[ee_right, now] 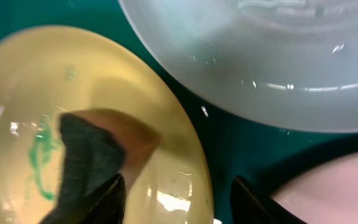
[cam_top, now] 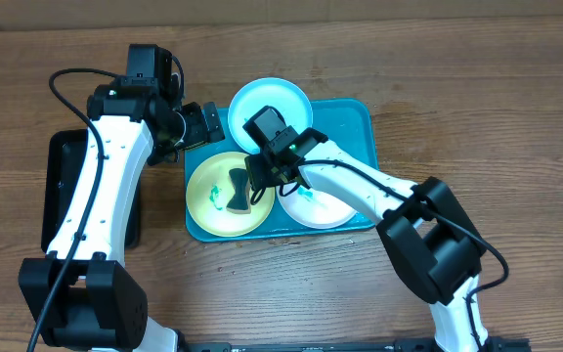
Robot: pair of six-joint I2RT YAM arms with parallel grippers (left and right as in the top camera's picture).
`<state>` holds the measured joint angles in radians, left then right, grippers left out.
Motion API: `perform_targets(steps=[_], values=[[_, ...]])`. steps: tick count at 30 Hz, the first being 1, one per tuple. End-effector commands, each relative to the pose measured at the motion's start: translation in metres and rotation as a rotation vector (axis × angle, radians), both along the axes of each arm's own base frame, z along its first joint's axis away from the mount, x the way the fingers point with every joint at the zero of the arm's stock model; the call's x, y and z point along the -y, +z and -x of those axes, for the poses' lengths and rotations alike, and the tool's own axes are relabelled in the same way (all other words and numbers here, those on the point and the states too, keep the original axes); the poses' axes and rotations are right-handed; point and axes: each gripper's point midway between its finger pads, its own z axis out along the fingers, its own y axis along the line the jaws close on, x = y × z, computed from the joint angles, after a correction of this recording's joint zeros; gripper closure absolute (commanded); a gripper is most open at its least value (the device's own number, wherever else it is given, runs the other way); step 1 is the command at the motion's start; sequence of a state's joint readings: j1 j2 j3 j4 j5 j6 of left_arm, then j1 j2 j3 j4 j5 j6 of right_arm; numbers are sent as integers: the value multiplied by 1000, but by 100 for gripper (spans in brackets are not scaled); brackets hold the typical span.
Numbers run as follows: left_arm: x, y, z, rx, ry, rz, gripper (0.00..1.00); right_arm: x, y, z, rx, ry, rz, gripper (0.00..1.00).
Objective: Clean dirty plates on tray and stack at the side
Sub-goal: 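Reach the right gripper to the yellow plate rim and grip it, then scrub the yellow plate with the sponge in the left gripper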
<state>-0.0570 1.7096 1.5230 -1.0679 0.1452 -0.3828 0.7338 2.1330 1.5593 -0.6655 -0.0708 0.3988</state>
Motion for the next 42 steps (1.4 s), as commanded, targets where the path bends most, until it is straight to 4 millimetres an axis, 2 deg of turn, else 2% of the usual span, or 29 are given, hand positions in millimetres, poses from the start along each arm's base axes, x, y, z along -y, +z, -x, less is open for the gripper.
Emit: perform_targets(steps=[1,7,10,13,14,16,17,18,22,27,32,35,37,41,42], values=[[0,4,-2,12,-13,-3,0,10,-27,9,-57,-1,75,44],[0,4,-1,11,-13,-3,0,19,-27,17,-112,-48,103,44],[0,1,4,-6,-60,-17,12,16,-26,30,-176,-31,81,46],[2,-6,14,-36,-127,-25,23,15,-27,38,-215,-24,70,64],[3,-11,18,-57,-137,-22,28,16,-27,39,-225,-39,69,71],[11,-22,26,-89,-173,19,29,15,-27,39,-231,-60,66,80],[17,-27,29,-96,-200,54,31,14,-27,39,-230,-63,63,81],[32,-39,34,-105,-245,137,31,13,-27,37,-224,-62,59,81],[53,-69,46,-119,-311,241,33,13,-27,36,-222,-64,55,81],[62,-107,57,-134,-346,245,34,13,-26,36,-225,-66,52,81],[68,-141,54,-161,-356,246,35,13,-26,37,-226,-66,53,81],[69,-153,55,-187,-356,247,42,13,-26,37,-226,-66,53,81],[66,-159,56,-198,-350,228,53,13,-26,37,-226,-66,53,81],[38,-167,51,-221,-257,66,71,13,-26,37,-225,-66,53,81],[30,-168,50,-229,-229,24,80,13,-26,37,-225,-66,53,81]])
